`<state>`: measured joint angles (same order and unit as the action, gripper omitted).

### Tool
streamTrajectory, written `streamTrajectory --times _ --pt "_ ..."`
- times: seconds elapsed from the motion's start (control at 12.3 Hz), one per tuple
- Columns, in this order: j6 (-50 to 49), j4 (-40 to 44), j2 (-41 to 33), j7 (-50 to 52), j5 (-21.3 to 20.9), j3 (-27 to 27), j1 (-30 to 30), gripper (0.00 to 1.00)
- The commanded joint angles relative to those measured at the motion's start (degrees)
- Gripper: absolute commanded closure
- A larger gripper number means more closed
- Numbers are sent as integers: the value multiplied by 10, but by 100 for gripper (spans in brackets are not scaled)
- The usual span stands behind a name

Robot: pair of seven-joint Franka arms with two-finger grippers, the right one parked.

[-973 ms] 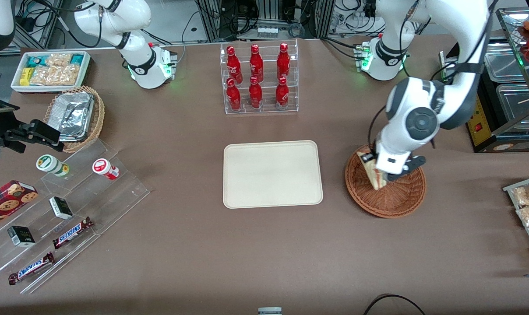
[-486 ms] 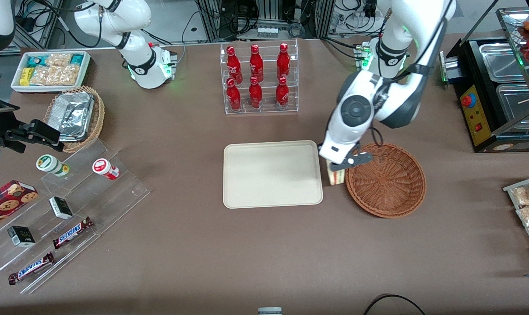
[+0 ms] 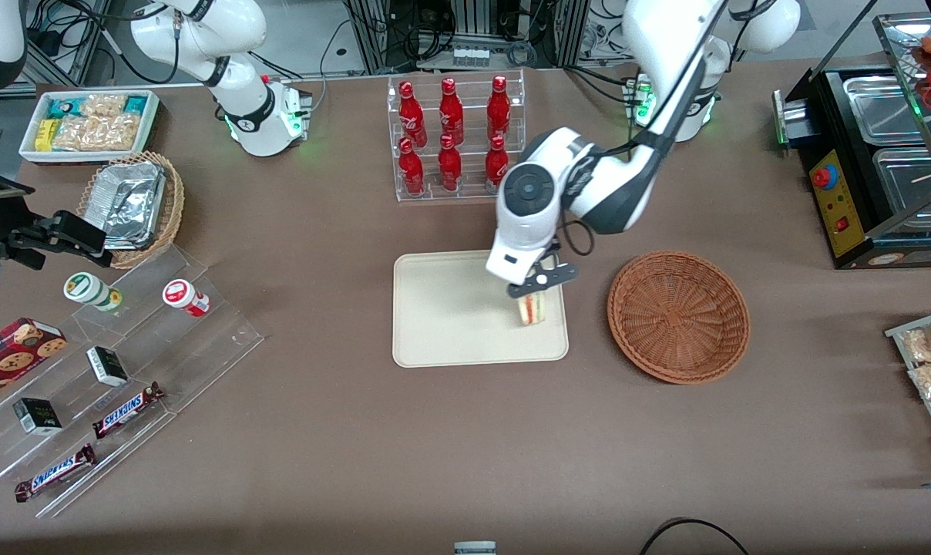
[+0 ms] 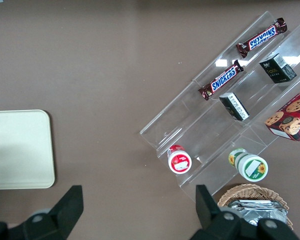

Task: Place sandwich from basket to tray
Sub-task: 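Lift the sandwich and carry it with the left gripper over the cream tray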

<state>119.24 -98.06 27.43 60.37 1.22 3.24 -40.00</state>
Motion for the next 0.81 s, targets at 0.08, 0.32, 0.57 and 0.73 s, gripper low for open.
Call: streamTrajectory --times 0.08,0.32,0.57,0.73 --pt "39 73 79 54 6 -8 -40 99" --pt "40 117 124 70 8 -8 -49 99" --pt "41 120 136 84 7 -8 -56 86" --pt "40 127 134 83 5 -8 -56 0"
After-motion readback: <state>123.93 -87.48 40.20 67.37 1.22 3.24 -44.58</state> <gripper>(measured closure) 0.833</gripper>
